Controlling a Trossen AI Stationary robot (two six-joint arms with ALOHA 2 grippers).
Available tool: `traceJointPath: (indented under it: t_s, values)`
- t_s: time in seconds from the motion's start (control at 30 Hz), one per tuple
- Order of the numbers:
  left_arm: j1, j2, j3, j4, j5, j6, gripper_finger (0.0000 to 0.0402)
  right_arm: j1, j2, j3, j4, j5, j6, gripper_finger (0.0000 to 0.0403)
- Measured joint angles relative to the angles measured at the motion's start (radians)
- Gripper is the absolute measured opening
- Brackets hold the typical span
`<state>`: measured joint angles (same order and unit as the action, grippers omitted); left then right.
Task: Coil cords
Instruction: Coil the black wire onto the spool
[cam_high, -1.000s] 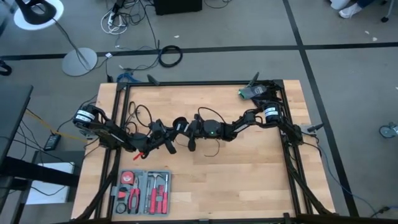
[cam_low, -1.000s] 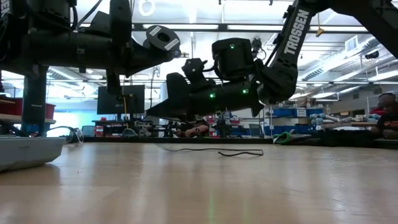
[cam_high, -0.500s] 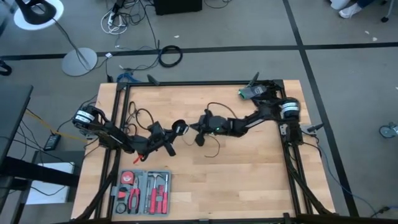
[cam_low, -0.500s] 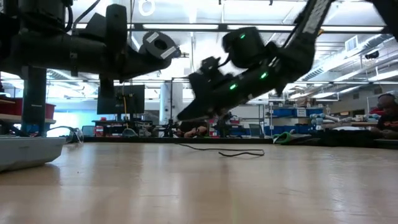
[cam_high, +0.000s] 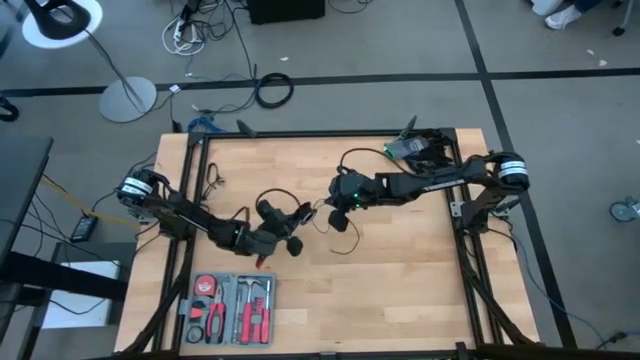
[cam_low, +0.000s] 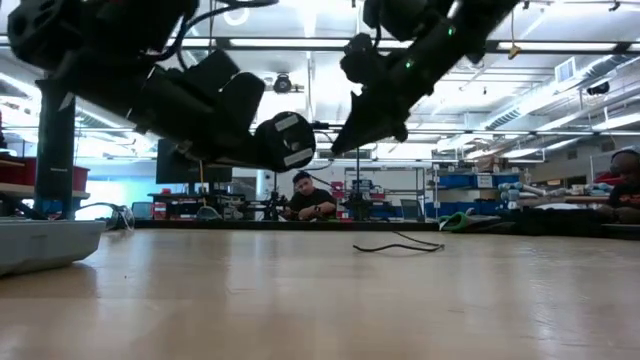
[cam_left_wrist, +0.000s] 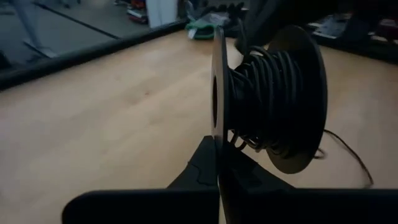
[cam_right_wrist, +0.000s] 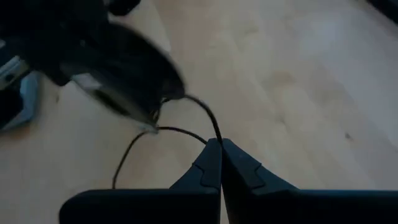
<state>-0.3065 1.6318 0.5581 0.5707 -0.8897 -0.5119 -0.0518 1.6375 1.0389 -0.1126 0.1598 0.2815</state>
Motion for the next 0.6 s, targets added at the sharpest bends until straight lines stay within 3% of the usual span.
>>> traceJointPath:
  t_s: [0.33, 0.6]
  values:
    - [0.0, 0.0, 0.064, -0.135, -0.042, 0.011, 0.0, 0.046, -0.002, 0.122, -0.126, -0.178, 0.009, 0.0]
    - [0.002, -0.001, 0.063, -0.117, -0.064, 0.01, 0.0, 0.065, 0.026, 0.139, 0.058, -0.208, -0.072, 0.0]
